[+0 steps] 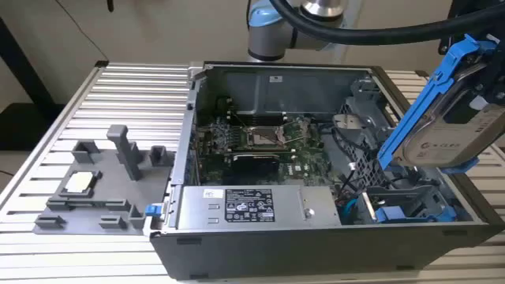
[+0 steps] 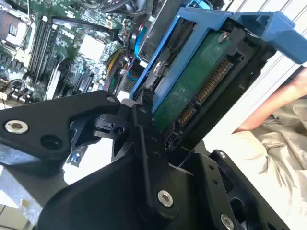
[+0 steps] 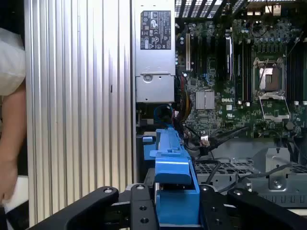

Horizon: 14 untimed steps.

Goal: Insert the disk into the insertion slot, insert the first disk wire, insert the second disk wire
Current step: 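Insert the disk into the insertion slot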

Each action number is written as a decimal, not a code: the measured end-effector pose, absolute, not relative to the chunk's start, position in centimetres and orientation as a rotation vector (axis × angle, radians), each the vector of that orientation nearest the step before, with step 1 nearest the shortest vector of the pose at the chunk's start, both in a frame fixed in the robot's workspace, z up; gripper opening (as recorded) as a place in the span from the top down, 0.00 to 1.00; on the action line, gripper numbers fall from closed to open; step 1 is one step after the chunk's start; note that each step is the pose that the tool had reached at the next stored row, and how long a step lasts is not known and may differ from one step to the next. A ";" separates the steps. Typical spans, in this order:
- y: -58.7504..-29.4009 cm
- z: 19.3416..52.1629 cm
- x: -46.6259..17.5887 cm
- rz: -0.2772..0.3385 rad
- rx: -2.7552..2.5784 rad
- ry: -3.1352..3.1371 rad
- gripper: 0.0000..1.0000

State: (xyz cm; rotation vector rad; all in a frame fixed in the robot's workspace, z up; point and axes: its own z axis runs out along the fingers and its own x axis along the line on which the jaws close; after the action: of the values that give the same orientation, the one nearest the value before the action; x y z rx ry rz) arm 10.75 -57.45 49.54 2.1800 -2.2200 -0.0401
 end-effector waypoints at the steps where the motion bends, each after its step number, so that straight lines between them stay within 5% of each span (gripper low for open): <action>1: -57.5 49.5 10.8 -0.040 2.180 -2.220 0.67; 14: -57.5 49.3 10.8 -0.039 2.181 -2.220 0.67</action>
State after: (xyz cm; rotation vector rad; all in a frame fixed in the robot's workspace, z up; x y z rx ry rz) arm 10.76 -57.45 49.27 2.1805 -2.2204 -0.0390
